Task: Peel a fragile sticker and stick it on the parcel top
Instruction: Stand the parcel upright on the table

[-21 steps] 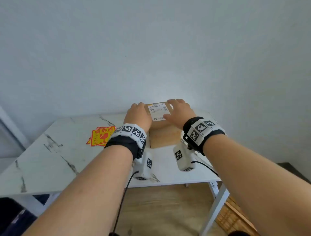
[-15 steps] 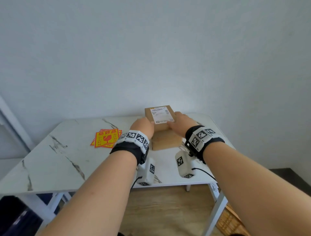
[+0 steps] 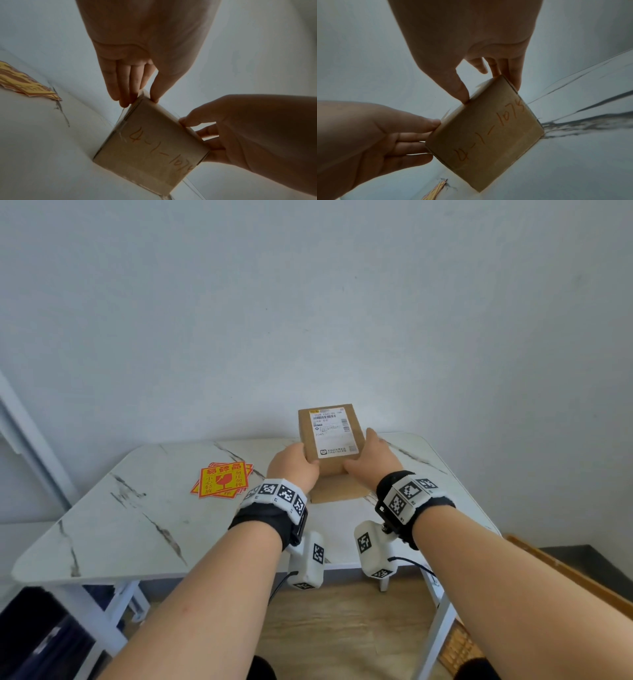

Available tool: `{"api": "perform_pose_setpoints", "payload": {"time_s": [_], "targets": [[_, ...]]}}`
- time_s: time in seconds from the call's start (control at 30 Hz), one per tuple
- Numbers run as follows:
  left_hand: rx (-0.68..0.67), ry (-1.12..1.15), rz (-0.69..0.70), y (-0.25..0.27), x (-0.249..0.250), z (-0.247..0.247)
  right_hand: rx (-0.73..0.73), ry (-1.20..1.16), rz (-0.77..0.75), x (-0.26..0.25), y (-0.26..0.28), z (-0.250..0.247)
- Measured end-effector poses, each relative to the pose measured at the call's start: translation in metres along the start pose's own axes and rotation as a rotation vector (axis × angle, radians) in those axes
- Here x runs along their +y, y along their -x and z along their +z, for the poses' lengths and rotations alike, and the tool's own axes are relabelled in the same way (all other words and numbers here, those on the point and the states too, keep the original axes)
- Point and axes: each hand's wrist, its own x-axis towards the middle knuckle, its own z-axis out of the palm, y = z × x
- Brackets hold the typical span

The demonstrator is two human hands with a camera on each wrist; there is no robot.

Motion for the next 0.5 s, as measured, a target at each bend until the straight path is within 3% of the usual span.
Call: {"api": "perform_pose_setpoints", "payload": {"time_s": [0.5], "targets": [[0.118, 0.031, 0.013, 0.005, -0.012, 0.025, 0.172, -0.115, -0.018, 0.021, 0.022, 0.018]]}}
